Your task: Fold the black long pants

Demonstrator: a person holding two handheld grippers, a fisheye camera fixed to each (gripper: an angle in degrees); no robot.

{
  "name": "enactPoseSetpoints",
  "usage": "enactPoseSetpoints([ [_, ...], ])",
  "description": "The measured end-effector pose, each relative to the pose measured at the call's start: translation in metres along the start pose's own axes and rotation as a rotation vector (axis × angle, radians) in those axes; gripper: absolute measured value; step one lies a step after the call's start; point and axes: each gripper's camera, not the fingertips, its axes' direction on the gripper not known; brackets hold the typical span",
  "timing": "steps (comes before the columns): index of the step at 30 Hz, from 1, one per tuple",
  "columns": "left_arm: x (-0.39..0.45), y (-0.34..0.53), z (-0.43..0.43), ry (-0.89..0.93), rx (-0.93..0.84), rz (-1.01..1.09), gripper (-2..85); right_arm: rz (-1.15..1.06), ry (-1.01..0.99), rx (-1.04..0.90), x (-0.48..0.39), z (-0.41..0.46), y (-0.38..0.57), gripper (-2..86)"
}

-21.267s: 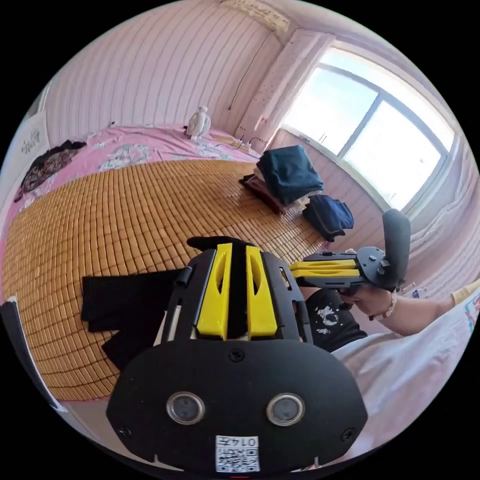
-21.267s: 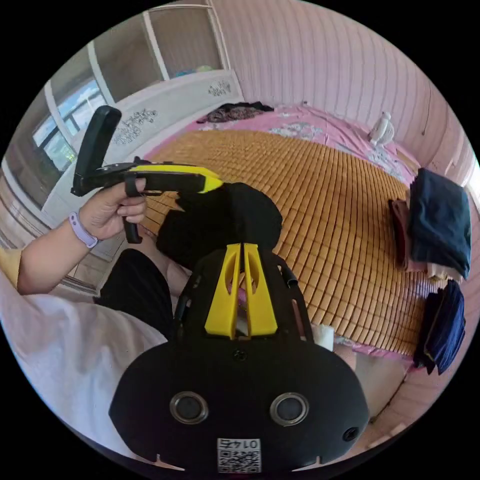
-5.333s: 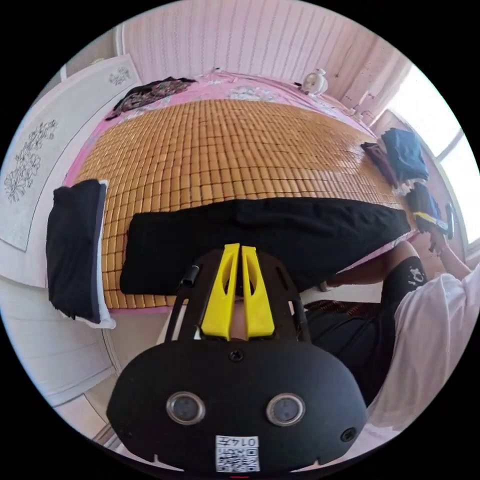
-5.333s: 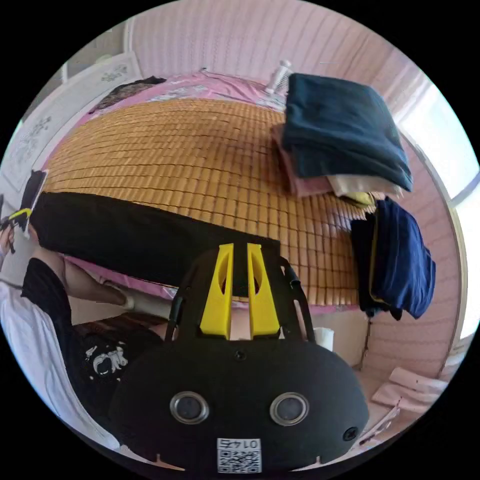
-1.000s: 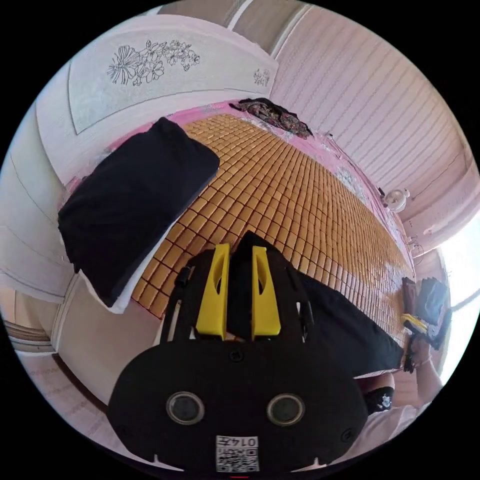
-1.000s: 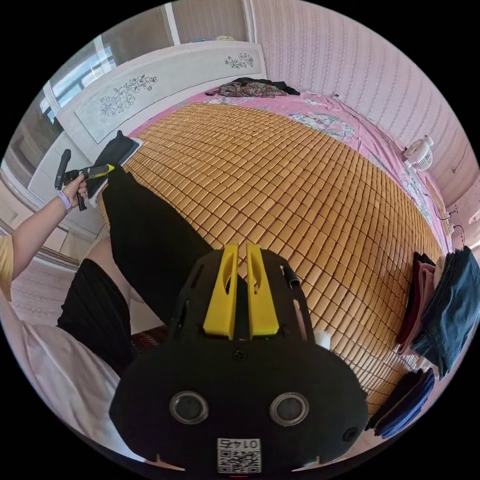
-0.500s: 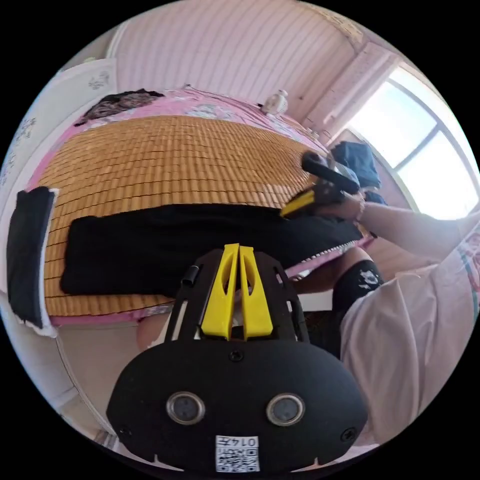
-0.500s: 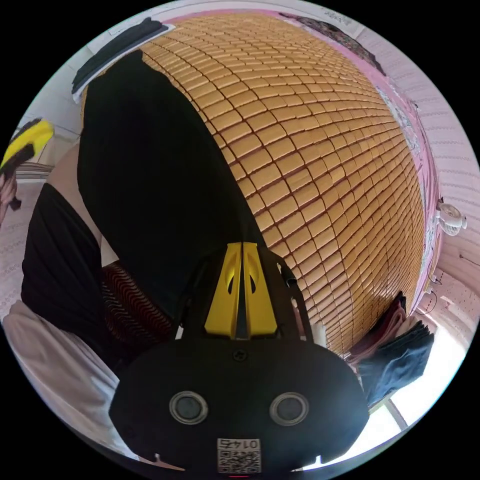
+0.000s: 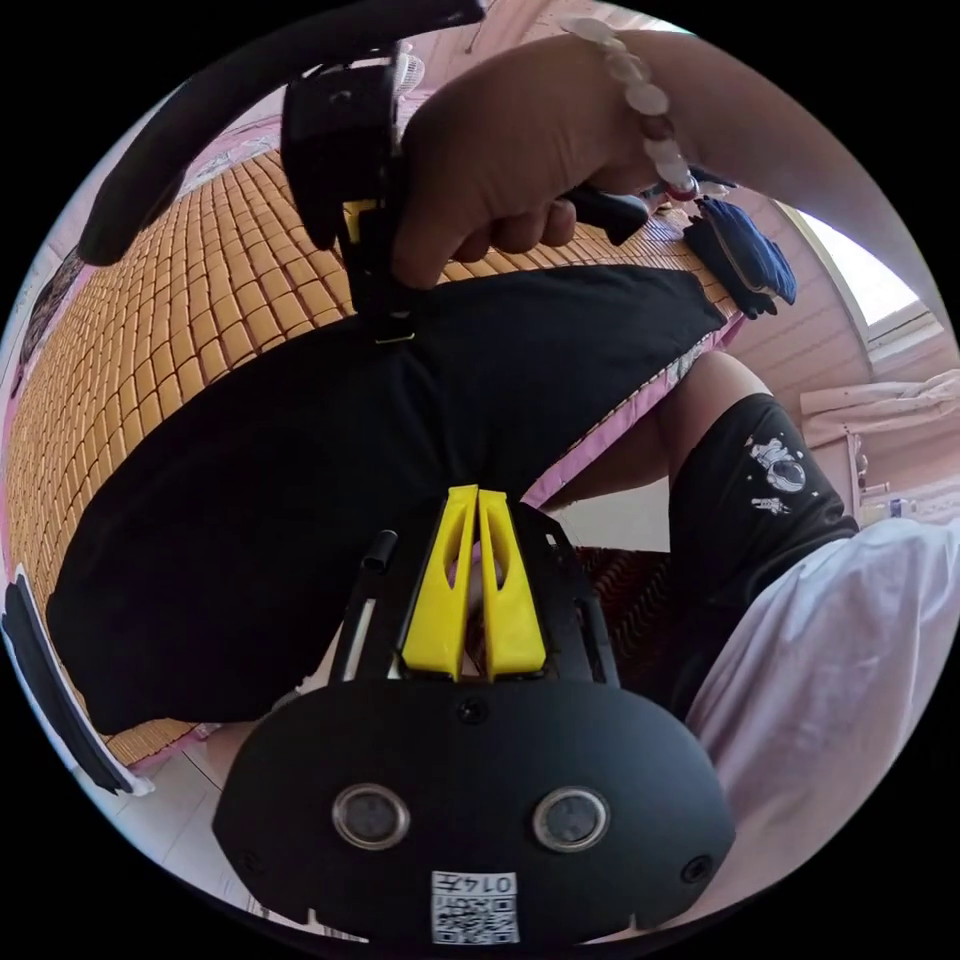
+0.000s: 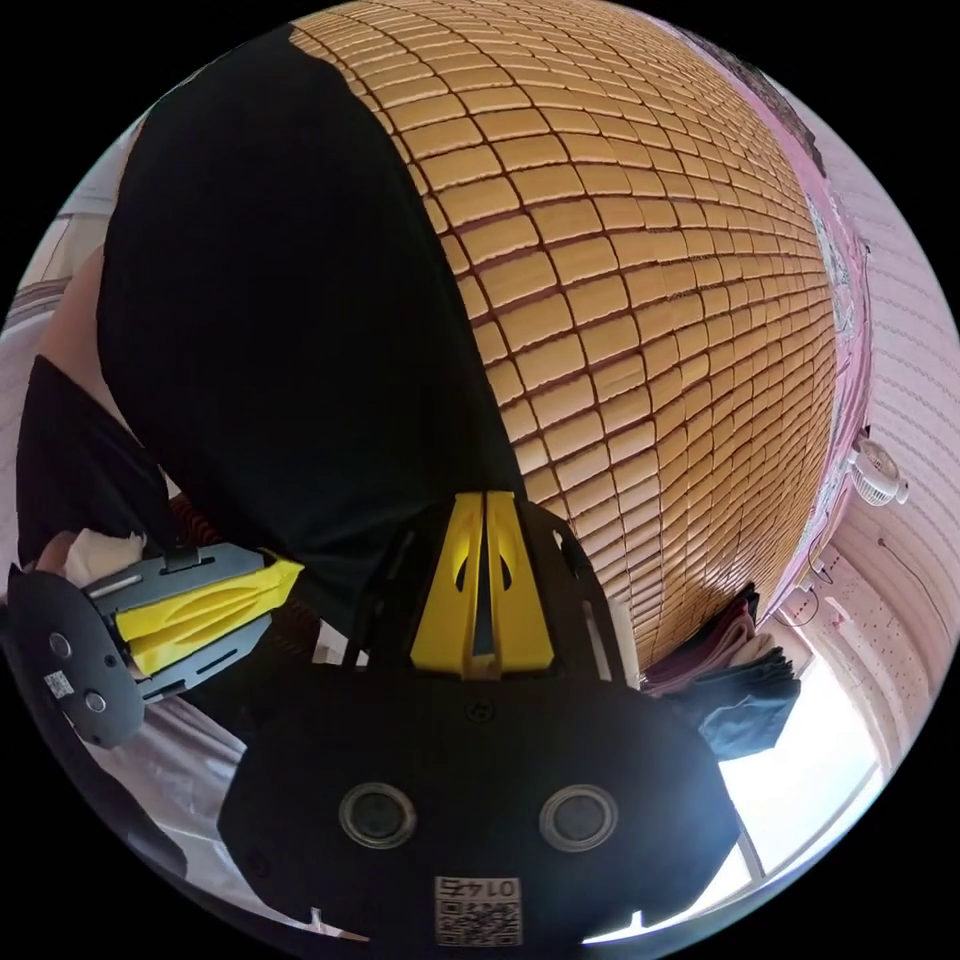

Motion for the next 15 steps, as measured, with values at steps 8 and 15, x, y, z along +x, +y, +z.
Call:
enactPoseSetpoints([
  [8,-0.003,0.001,-0.019,0.039,0.097,-0.043,-1.0,0.164,-0.263,0.278,0.043,0.016,0.080,-0.7],
  [15,-0.028,0.017,-0.032,-0.056,0.078,-0.182,-1.0,0.734,-0.423,0.563,0.081,0.110,0.326,5.7],
])
